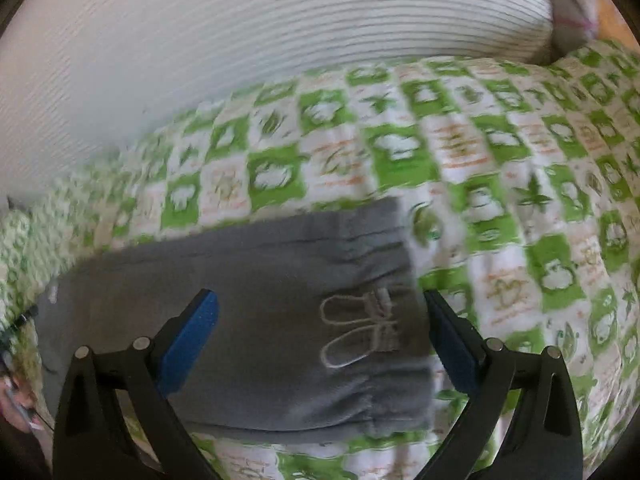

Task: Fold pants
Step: 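Grasp the waistband with the left gripper while the right gripper grasps the ankle cuffs, then lift the cuffs with the right gripper and carry them toward the waistband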

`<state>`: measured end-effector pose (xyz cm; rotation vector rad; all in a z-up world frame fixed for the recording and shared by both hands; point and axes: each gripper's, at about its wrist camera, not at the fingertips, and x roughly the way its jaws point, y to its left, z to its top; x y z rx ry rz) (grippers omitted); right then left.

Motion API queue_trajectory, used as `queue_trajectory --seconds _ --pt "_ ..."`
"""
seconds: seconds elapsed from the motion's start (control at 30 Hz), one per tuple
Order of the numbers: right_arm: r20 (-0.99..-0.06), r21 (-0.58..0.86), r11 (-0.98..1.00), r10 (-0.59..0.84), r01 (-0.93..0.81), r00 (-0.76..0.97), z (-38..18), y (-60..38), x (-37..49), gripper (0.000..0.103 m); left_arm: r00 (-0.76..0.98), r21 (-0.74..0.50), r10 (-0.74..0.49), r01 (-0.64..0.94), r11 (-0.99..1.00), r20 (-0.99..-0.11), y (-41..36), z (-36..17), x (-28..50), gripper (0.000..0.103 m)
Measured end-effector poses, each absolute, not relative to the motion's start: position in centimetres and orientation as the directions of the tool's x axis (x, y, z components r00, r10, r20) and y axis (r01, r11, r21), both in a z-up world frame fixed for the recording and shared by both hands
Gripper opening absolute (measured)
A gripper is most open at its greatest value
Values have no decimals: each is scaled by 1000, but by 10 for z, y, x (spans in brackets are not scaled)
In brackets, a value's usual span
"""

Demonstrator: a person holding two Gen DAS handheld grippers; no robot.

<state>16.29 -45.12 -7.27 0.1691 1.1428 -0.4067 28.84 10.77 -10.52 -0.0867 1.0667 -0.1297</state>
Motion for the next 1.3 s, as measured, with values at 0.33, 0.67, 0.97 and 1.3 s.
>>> queue_trajectory --seconds 0.33,0.67,0.97,1.3 --pt "-863 -174 920 -315 351 396 -67 -431 142 46 522 102 -4 174 979 -853 64 -120 279 23" --pt "-827 -94 943 -253 321 502 -13 -416 94 12 587 14 -110 203 979 -802 68 -69 246 13" --pt "-767 -23 969 -175 246 618 21 -413 23 12 620 21 -182 305 952 -763 71 -37 181 13" --pt "-620 29 974 -158 223 768 45 -428 43 12 691 -70 -236 260 963 -683 92 -28 197 14"
